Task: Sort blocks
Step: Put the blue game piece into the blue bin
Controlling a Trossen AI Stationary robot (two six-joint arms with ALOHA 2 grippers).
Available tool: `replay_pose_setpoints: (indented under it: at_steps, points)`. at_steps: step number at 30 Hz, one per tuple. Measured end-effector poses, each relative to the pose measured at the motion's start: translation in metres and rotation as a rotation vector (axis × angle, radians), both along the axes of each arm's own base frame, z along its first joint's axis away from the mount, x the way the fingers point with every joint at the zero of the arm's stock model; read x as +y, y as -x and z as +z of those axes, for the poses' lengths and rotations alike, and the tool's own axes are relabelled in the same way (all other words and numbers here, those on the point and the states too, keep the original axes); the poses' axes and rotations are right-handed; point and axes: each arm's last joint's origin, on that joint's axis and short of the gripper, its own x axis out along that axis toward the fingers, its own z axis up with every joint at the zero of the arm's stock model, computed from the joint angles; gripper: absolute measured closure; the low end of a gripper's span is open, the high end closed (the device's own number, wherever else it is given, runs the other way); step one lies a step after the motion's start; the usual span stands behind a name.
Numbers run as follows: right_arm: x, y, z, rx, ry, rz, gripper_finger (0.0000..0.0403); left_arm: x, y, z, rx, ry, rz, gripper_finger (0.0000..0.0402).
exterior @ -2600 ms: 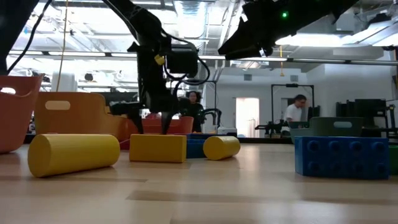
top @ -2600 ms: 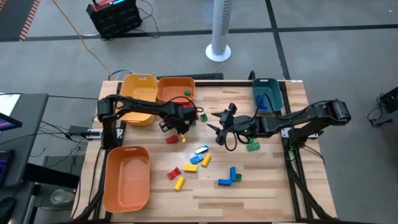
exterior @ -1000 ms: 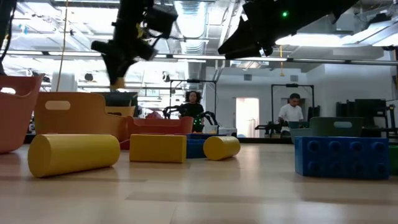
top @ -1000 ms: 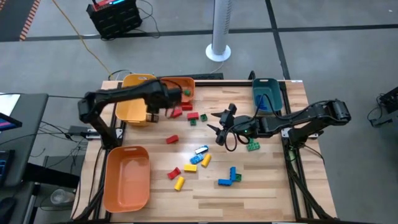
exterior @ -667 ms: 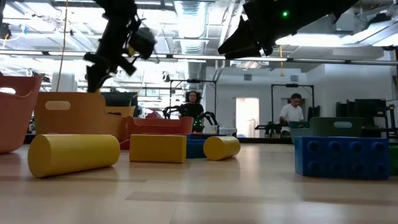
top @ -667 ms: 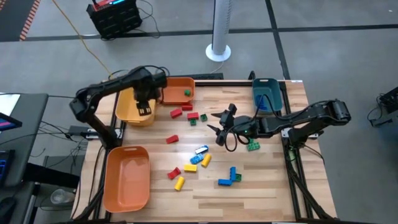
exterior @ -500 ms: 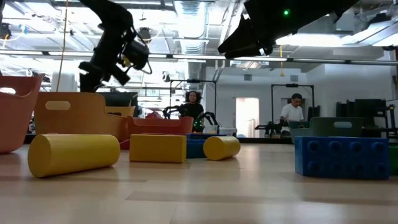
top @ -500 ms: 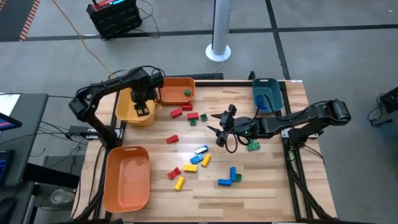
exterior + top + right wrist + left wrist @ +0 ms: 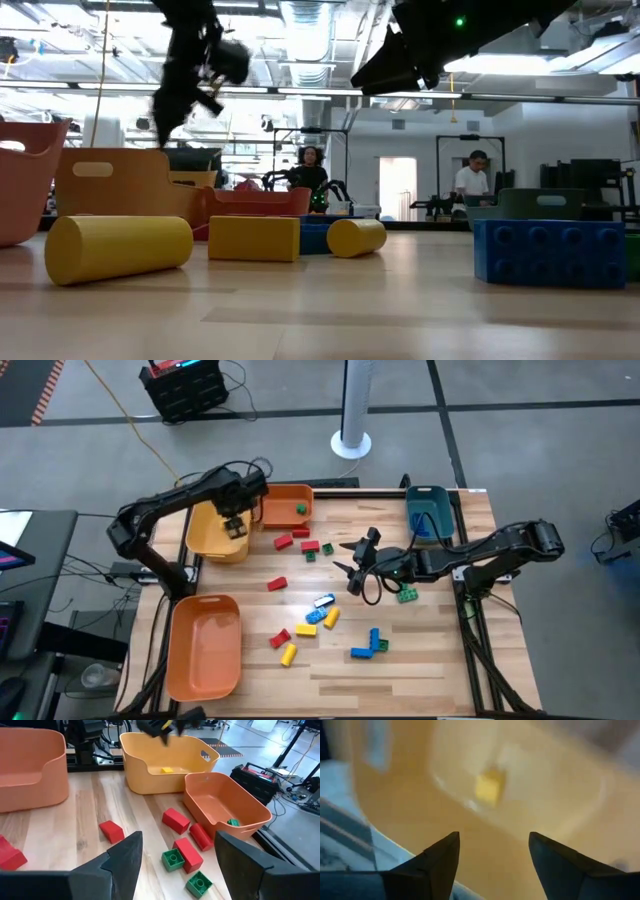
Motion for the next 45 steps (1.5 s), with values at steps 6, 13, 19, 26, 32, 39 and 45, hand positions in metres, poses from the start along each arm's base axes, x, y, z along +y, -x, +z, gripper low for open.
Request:
replay_pose_setpoints:
  at_steps: [6, 13, 19, 26, 32, 39, 45]
  points:
    - [-0.002, 0.000, 0.000, 0.006, 0.013, -0.002, 0.0143, -0.032, -0.034, 0.054, -0.629, -0.256, -0.110, 0.0167]
    - [-0.007, -0.003, 0.011, -0.015, 0.040, -0.010, 0.0143, -0.084, -0.061, 0.085, -0.917, -0.315, -0.348, 0.0166]
    - [-0.018, -0.009, 0.032, -0.050, -0.051, -0.083, 0.0143, -0.107, -0.070, 0.087, -0.903, -0.323, -0.527, 0.0166]
    - [-0.032, -0.013, 0.028, -0.044, -0.054, -0.129, 0.0143, -0.119, -0.087, 0.075, -0.924, -0.264, -0.501, 0.0166]
    - [-0.029, -0.025, 0.005, 0.029, -0.061, -0.124, 0.0143, -0.132, -0.110, 0.044, -0.803, -0.186, -0.549, 0.0166]
    - [0.009, -0.026, 0.003, 0.011, -0.104, -0.053, 0.0143, -0.155, -0.098, 0.005, -0.808, -0.169, -0.649, 0.0166]
    - [0.026, -0.023, 0.004, 0.007, -0.057, -0.077, 0.0143, -0.160, -0.056, -0.008, -0.898, -0.182, -0.625, 0.0166]
